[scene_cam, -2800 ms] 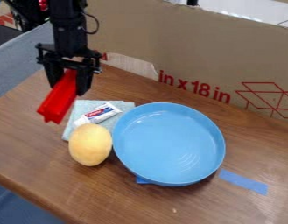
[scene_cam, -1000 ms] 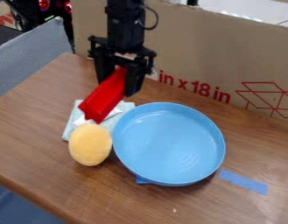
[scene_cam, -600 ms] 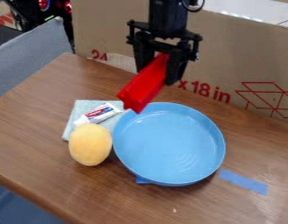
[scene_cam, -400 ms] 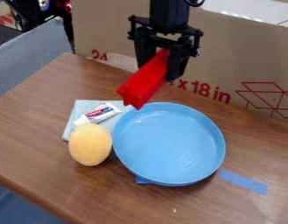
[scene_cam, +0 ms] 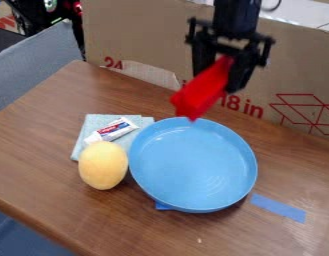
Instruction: Move the red object to the right side of the table
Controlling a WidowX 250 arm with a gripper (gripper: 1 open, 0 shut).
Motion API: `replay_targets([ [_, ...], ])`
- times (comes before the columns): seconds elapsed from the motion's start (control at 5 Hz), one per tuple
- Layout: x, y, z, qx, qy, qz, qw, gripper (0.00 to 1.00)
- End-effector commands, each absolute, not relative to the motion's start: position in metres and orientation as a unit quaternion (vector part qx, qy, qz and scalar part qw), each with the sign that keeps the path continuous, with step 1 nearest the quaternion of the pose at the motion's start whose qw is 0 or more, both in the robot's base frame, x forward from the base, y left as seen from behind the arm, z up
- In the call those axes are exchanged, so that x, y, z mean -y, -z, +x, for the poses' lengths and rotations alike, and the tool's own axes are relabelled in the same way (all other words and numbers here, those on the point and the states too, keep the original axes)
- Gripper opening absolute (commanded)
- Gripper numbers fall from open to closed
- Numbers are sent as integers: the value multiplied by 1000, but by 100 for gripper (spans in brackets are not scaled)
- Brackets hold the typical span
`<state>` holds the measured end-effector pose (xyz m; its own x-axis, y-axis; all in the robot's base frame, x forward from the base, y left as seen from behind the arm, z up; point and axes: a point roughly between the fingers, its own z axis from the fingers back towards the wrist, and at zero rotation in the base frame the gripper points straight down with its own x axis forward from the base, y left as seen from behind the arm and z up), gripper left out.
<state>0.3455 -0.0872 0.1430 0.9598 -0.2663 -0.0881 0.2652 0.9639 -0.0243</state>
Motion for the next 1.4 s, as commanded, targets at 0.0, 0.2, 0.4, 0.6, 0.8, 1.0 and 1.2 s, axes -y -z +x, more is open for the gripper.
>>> replay_targets([
  [0.0,115,-150,368,-21,142,-14,990,0],
  [0.2,136,-112,395,-33,119,-15,992,0],
  [0.4,152,-109,395,-34,122,-20,992,0],
  [0.6,158,-96,382,-50,128,-8,991,0],
  [0.8,165,-72,366,-77,132,-1,988,0],
  [1.0,178,-75,352,-72,125,0,990,0],
  [1.2,182,-63,362,-64,130,8,989,0],
])
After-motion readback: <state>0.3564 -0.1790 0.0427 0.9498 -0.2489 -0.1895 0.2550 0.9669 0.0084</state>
